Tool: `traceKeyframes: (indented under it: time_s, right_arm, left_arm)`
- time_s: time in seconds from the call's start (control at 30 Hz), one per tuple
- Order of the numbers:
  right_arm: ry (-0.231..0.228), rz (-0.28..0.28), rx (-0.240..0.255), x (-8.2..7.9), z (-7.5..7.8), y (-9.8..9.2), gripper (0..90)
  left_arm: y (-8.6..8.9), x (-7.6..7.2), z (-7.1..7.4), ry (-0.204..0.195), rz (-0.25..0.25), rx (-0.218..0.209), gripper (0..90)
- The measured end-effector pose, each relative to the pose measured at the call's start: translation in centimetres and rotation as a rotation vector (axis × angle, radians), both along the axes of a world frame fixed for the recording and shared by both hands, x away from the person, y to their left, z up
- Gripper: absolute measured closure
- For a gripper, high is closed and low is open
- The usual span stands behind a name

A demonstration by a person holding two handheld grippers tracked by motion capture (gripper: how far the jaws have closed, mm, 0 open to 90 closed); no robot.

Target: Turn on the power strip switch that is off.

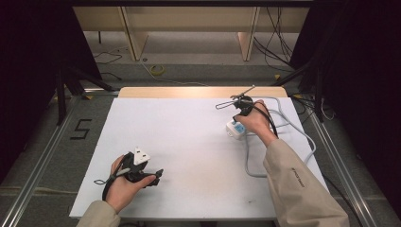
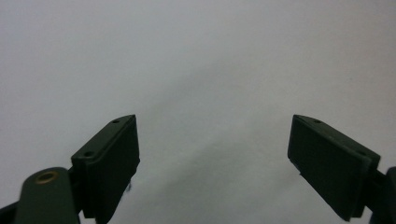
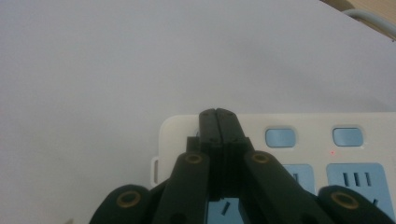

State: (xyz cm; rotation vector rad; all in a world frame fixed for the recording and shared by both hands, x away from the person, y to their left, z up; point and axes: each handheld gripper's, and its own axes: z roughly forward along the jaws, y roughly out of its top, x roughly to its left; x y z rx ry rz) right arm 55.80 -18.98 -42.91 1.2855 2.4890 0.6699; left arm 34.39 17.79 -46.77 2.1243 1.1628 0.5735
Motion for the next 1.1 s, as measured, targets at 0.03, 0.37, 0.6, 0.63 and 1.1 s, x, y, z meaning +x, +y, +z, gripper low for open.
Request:
traceKeyframes:
  time_s: [0.03,0.37,0.6,0.63,1.1]
  right_arm:
    - [0.001,0.002,0.001,0.08,-0.05,0.03,90.0]
    - [0.01,0.001,-0.006,0.44,-0.51,0.35,90.0]
    - [0.013,0.001,-0.011,0.61,-0.63,0.42,90.0]
    - [0.015,0.002,-0.013,0.62,-0.61,0.46,90.0]
    - [0.02,0.004,-0.027,0.67,-0.68,0.64,90.0]
  left_arm:
    - [0.02,0.0,0.01,0.001,0.0,0.0,16.5]
    - [-0.01,0.0,-0.03,0.0,-0.001,0.0,16.5]
    - [-0.05,0.01,-0.07,0.004,-0.002,0.002,16.5]
    - [-0.05,0.01,-0.06,0.004,-0.002,0.002,16.5]
    - [0.06,0.0,0.02,0.0,0.001,-0.001,16.5]
